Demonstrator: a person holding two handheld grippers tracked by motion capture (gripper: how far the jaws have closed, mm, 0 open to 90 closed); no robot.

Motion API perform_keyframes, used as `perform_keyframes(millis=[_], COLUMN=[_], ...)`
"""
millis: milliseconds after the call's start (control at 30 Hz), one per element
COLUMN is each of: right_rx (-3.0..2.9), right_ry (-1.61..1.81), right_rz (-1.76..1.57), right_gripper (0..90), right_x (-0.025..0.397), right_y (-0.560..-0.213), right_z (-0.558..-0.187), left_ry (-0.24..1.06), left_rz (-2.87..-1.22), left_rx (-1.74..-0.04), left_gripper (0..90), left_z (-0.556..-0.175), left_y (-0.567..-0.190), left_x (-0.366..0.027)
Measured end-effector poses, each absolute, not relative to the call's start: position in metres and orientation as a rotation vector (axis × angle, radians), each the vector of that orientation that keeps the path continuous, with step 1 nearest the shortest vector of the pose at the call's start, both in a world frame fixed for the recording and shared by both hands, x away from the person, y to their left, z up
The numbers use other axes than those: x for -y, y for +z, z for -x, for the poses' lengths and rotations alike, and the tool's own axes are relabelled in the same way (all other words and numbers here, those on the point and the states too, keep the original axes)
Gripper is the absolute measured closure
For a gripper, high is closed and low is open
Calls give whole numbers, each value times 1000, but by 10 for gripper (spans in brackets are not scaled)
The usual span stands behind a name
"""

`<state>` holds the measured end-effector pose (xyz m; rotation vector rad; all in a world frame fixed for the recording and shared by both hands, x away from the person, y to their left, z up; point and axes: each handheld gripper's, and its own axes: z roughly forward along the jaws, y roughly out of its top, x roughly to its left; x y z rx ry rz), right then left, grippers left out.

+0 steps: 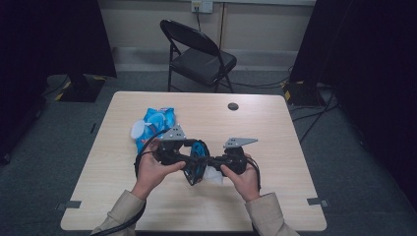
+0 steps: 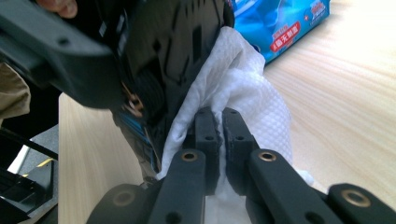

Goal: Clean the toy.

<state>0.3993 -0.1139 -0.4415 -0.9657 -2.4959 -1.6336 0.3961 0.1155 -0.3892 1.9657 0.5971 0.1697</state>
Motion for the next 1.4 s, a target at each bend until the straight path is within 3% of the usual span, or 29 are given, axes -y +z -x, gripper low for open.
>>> perform_keyframes(millis=[1400], right_rx=[2593], right_ry=[-1483], right_rz=[926], right_gripper=[873], right_x=[96], right_y=[-481], right_z=[-389], left_ry=[185], left_rz=[-1936], left_rx=[-605], left_gripper=[263], left_z=[-397], left_y=[-382], left_x=[-122])
